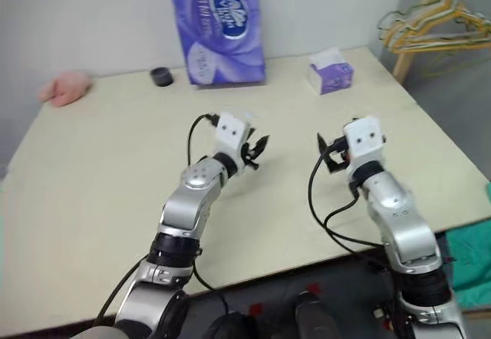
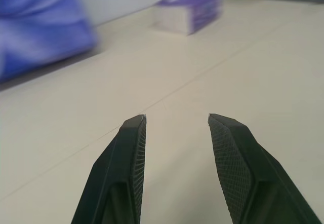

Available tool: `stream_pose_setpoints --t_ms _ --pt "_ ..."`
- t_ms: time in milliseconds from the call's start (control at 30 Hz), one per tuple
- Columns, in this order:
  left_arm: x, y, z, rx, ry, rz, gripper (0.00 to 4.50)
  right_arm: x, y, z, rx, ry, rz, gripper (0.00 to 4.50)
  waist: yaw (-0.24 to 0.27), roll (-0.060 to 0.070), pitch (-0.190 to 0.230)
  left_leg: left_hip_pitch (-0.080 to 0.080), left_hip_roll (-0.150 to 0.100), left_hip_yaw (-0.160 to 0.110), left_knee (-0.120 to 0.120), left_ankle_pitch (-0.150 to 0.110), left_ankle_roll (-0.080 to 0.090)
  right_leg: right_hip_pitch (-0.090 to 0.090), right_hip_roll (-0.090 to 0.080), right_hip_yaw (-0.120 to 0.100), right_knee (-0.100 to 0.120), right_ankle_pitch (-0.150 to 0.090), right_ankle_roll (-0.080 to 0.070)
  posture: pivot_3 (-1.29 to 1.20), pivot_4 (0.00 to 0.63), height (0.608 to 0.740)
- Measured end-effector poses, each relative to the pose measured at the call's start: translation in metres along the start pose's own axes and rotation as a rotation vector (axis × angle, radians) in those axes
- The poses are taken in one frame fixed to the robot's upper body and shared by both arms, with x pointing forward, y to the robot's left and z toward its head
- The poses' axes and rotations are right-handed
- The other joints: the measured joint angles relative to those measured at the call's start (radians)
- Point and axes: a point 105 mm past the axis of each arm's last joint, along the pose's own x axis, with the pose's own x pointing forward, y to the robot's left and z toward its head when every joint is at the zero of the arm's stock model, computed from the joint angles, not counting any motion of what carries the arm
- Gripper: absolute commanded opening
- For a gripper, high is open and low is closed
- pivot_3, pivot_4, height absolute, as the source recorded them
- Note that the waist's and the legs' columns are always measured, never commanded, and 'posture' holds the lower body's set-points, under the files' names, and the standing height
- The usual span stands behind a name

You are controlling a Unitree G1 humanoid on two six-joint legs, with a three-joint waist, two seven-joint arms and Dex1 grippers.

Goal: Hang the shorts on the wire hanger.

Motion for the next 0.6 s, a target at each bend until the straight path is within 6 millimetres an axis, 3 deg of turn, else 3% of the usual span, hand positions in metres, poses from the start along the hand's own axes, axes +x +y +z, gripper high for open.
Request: stream_pose_setpoints --t_ms 100,167,233,400,600 --pt "-0.02 0.023 -0.027 -0.006 0.054 0.163 2.06 0.004 0.016 -0.015 0.063 -0.004 0.051 4.49 0.049 -0.011 -0.013 0.001 0.001 -0.005 0.0 0.002 -0.003 0.002 0.0 -0.006 0.0 0.002 -0.003 0.06 0.086 0.74" --pt "-0.032 0.034 -0.049 -0.046 0.117 0.253 2.06 0.007 0.019 -0.024 0.079 0.005 0.057 4.49 0.089 -0.013 -0.014 0.001 0.0 -0.009 0.0 0.005 -0.004 0.003 0.0 -0.01 -0.001 0.004 -0.007 0.09 0.083 0.74" --pt "-0.039 0.043 -0.059 -0.052 0.144 0.305 2.06 0.009 0.023 -0.029 0.101 0.008 0.064 4.49 0.113 -0.014 -0.015 0.001 0.001 -0.011 -0.001 0.008 -0.006 0.003 0.0 -0.013 -0.001 0.006 -0.01 0.11 0.082 0.74" --pt "-0.045 0.052 -0.057 -0.047 0.124 0.339 2.06 0.013 0.03 -0.041 0.129 0.026 0.084 4.49 0.148 -0.015 -0.016 0.003 0.001 -0.013 -0.001 0.012 -0.006 0.006 0.001 -0.017 -0.001 0.008 -0.014 0.13 0.076 0.74" --pt "-0.045 0.056 -0.055 -0.065 0.108 0.352 2.06 0.014 0.032 -0.048 0.16 0.039 0.072 4.49 0.151 -0.015 -0.017 0.003 0.001 -0.015 -0.002 0.012 -0.007 0.007 0.001 -0.018 -0.001 0.008 -0.014 0.13 0.073 0.74"
